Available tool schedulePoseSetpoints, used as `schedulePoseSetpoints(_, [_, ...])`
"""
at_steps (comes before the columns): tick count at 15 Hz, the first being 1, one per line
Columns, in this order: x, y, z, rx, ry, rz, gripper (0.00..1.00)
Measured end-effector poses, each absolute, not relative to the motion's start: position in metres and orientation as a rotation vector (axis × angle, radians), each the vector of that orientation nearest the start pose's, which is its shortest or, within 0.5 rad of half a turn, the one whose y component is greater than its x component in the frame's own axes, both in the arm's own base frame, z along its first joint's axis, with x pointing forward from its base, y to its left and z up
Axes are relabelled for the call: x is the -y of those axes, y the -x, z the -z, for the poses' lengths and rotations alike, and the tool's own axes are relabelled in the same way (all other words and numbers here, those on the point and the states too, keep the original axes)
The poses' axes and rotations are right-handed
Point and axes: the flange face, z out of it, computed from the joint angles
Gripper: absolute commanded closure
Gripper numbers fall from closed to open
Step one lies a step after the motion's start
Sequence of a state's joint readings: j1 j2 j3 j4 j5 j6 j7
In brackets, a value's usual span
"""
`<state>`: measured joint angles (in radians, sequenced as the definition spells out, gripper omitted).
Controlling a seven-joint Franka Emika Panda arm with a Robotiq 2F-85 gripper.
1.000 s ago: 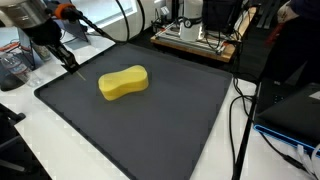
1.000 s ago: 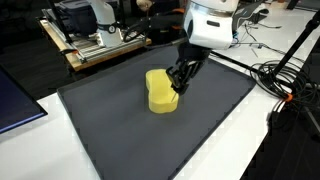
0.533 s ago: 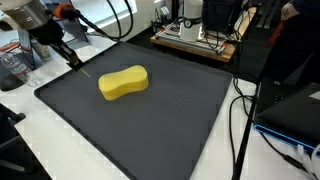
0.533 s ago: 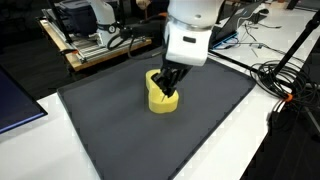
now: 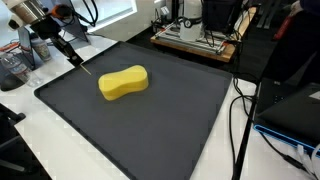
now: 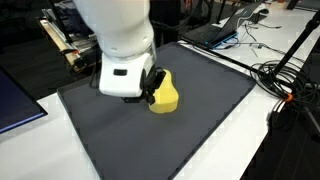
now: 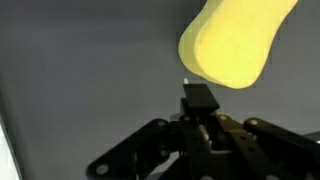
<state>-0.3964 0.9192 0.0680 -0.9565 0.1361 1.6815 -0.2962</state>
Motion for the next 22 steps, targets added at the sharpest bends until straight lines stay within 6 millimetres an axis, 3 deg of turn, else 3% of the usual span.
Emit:
schedulePoseSetpoints(6, [0.297,-0.675,-0.291,-0.129,2.7,-0.005,0.97])
schedulePoseSetpoints(10, [0.311,-0.648,-0.297,-0.146,2.665,0.125,0.97])
schedulePoseSetpoints(17, [0.286,-0.606,-0.293,-0.15,2.707,0.292,0.97])
schedulePoseSetpoints(22, [0.261,-0.56,-0.292,-0.251,2.747,0.373,0.97])
